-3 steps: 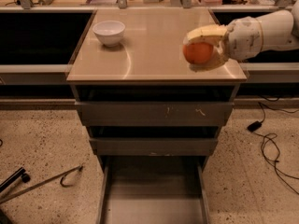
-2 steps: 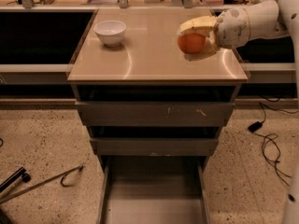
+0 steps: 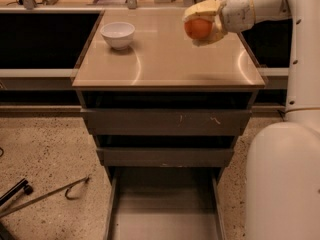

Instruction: Pick orange from bottom drawer and place on counter

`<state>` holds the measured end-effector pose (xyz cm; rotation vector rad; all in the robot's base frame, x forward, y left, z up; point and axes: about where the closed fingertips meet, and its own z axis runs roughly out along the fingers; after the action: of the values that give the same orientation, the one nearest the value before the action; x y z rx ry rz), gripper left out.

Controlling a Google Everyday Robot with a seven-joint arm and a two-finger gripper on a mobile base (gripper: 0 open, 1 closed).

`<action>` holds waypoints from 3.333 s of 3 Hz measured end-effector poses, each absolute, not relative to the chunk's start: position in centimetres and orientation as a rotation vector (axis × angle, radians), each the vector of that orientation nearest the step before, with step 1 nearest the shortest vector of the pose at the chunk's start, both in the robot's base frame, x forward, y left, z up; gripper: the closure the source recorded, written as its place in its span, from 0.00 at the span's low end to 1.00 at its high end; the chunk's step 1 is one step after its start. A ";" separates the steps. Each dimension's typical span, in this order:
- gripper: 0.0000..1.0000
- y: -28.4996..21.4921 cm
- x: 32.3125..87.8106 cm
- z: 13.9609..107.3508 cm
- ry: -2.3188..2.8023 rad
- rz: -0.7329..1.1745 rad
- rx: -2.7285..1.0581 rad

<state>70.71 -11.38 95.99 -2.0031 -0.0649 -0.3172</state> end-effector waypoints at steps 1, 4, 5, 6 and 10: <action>1.00 -11.5 72.8 96.6 -0.046 -0.410 -2.095; 1.00 -12.0 75.4 89.5 0.092 -0.324 -2.354; 1.00 -11.2 75.7 87.6 0.117 -0.275 -2.391; 1.00 -10.2 76.4 87.6 0.092 -0.304 -2.497; 0.81 -11.1 74.4 84.2 0.247 -0.063 -2.313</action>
Offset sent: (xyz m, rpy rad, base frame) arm 0.0810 -0.0488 0.0098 -0.3888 0.0172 -0.0995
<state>74.36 -11.13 84.24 -2.3126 0.2475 -0.0630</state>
